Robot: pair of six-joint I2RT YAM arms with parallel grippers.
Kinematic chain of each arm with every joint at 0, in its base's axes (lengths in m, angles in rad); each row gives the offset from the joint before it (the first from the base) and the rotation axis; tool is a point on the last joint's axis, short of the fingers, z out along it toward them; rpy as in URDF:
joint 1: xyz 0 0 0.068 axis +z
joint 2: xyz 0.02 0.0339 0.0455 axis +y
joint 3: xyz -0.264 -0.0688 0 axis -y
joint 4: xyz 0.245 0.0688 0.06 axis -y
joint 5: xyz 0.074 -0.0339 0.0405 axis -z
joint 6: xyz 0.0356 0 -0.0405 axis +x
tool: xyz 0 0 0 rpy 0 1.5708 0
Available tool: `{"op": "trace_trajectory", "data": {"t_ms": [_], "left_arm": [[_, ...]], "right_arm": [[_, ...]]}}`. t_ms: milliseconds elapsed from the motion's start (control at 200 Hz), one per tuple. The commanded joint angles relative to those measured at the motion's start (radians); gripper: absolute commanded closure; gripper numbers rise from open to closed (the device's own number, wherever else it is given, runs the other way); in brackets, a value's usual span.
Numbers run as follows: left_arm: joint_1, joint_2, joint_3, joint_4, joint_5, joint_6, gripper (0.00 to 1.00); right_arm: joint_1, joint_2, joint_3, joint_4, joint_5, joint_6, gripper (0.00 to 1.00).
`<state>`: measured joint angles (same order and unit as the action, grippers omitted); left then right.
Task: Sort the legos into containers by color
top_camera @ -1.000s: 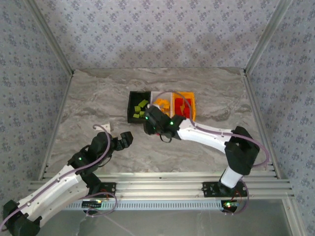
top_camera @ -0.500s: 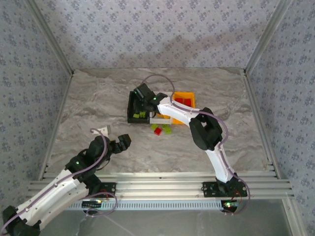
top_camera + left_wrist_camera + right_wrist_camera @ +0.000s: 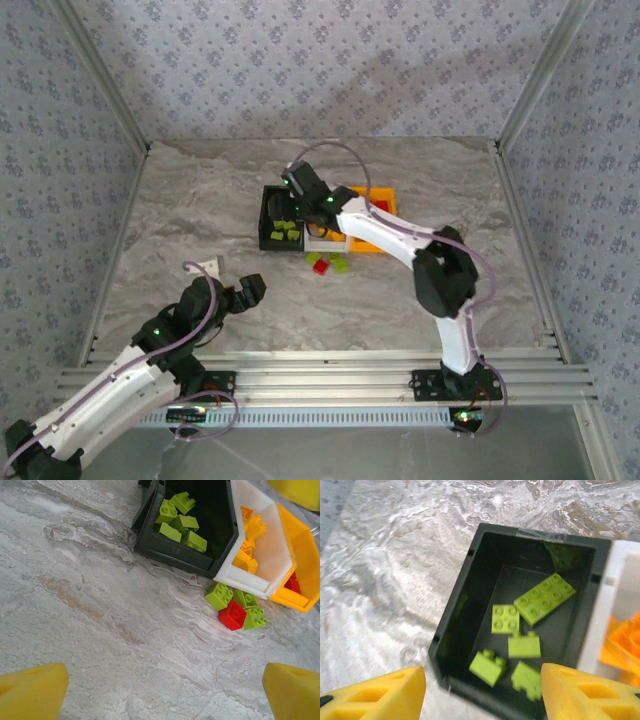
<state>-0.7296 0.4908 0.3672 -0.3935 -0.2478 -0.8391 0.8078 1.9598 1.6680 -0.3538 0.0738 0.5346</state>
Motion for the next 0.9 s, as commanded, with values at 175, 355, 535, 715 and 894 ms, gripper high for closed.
{"op": "trace_trajectory", "data": {"t_ms": [175, 355, 535, 715, 894], "left_arm": [[-0.005, 0.042, 0.042, 0.048, 0.029, 0.022, 0.00], [-0.004, 0.090, 0.041, 0.081, 0.033, 0.022, 0.00], [-0.005, 0.121, 0.032, 0.102, 0.039, 0.011, 0.00], [-0.005, 0.126, 0.024, 0.101, 0.040, 0.002, 0.00], [-0.004, 0.124, 0.024, 0.091, 0.034, 0.000, 0.00]], "right_arm": [[0.043, -0.420, -0.442, 0.097, 0.110, 0.038, 0.34], [0.010, -0.533, -0.681, 0.100, 0.111, 0.085, 0.33], [-0.045, -0.445, -0.748, 0.130, 0.054, 0.109, 0.33], [-0.059, -0.347, -0.722, 0.148, 0.059, 0.070, 0.33], [-0.050, -0.265, -0.683, 0.095, 0.073, 0.041, 0.32]]}}
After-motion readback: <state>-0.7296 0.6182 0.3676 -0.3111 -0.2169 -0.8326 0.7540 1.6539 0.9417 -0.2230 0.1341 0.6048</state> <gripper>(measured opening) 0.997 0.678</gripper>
